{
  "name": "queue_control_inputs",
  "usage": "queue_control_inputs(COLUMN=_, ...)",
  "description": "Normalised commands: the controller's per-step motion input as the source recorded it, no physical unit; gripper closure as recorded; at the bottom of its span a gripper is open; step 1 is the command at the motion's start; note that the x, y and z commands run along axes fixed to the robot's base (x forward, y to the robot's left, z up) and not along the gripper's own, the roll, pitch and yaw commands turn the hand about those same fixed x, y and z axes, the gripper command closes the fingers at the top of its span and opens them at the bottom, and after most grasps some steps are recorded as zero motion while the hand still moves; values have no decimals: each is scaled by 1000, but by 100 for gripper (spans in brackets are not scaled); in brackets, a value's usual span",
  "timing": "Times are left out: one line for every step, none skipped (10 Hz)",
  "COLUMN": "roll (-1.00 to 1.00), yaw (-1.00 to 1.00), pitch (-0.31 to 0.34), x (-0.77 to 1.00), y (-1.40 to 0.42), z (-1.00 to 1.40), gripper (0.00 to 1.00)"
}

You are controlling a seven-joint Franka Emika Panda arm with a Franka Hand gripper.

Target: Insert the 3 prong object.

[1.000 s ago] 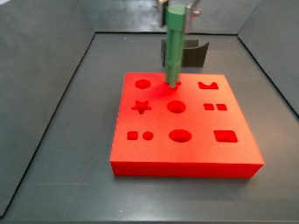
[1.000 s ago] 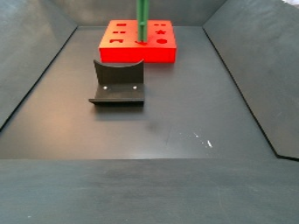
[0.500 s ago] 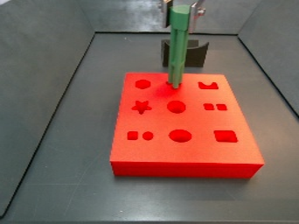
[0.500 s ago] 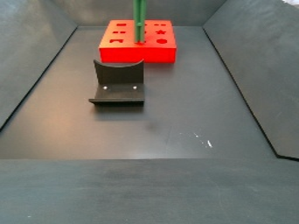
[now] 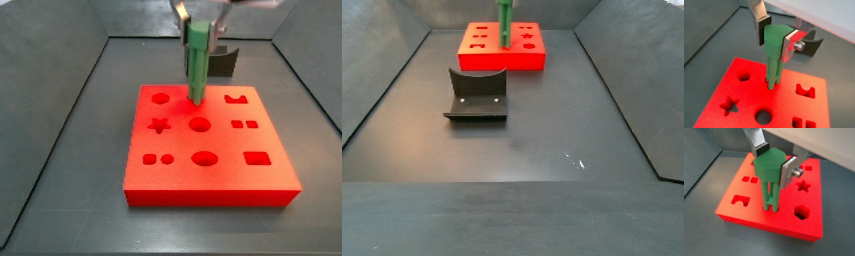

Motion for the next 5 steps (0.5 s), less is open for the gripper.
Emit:
queue_control_inputs(roll=6, yaw=-31, pitch=61, x=223, y=251, z=-1000, gripper=100)
queue_control_inputs(roll=14, yaw=-109, pitch=36, x=0, y=151, z=-857, gripper=100)
queue_control_inputs(roll=51, yaw=-109, pitch=20, x=-286, y=0, z=-697, gripper=100)
queue_control_inputs(roll=46, yaw=-20, pitch=27, x=-243, y=0, z=-489, gripper=100)
queue_control_inputs(roll=4, yaw=0, pitch=0, x=0, y=0, z=0, gripper=100)
